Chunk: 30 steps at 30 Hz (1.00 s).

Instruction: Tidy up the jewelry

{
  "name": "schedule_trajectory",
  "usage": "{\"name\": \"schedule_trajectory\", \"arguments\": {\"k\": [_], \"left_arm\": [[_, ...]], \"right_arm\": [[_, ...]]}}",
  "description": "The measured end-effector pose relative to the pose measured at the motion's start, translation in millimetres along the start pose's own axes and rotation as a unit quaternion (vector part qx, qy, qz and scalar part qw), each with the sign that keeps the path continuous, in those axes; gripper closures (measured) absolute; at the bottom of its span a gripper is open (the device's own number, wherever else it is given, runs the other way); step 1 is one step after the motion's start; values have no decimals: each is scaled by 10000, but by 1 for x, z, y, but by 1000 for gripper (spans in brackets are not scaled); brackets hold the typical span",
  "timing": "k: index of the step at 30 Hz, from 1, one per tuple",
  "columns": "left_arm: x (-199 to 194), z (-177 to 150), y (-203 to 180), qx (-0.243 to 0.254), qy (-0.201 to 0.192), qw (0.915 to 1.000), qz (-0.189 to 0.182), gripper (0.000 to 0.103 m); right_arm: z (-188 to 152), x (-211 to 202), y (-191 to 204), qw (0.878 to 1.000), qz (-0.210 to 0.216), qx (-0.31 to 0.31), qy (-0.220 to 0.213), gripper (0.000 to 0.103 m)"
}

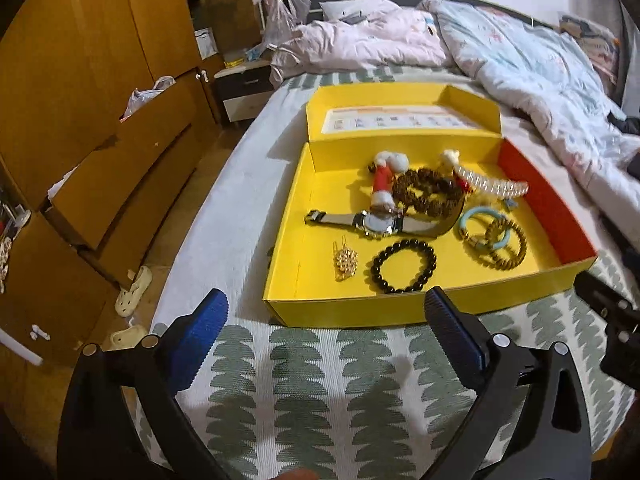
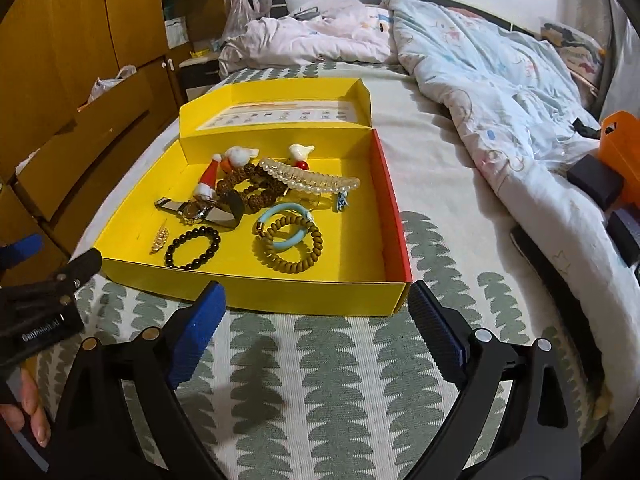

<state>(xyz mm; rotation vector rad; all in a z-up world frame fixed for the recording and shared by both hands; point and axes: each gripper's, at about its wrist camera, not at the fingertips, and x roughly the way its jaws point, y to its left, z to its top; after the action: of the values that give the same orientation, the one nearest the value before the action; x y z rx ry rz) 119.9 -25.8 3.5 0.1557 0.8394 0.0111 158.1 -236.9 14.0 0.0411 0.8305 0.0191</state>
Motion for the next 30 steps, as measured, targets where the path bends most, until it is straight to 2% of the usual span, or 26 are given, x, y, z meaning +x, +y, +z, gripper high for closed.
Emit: {"name": "schedule_trajectory", "arguments": {"k": [4, 8, 13, 20, 23, 30], "left_arm": [[5, -4, -1, 11, 145, 9999, 19, 6], [5, -5, 0, -36, 132, 9997, 203, 6], [3, -5, -1, -109, 141, 9997, 135, 6], [-3, -5, -10, 32, -38, 9998, 209, 6], [-2, -5, -11, 49, -12, 9998, 189, 6], [-1, -5, -8, -31, 83, 9999, 91, 6]], "right_arm": [[1, -1, 6, 9993, -264, -165, -185, 10], [-2, -6, 13, 9980, -439, -272, -351, 10], [-7, -14, 24, 9942, -681, -543, -627, 8], [-9, -18, 23, 9953, -530, -454, -679, 6], [-10, -17, 25, 9941, -622, -536, -703, 5], [-11, -14, 24, 9961, -472, -396, -625, 4]]}}
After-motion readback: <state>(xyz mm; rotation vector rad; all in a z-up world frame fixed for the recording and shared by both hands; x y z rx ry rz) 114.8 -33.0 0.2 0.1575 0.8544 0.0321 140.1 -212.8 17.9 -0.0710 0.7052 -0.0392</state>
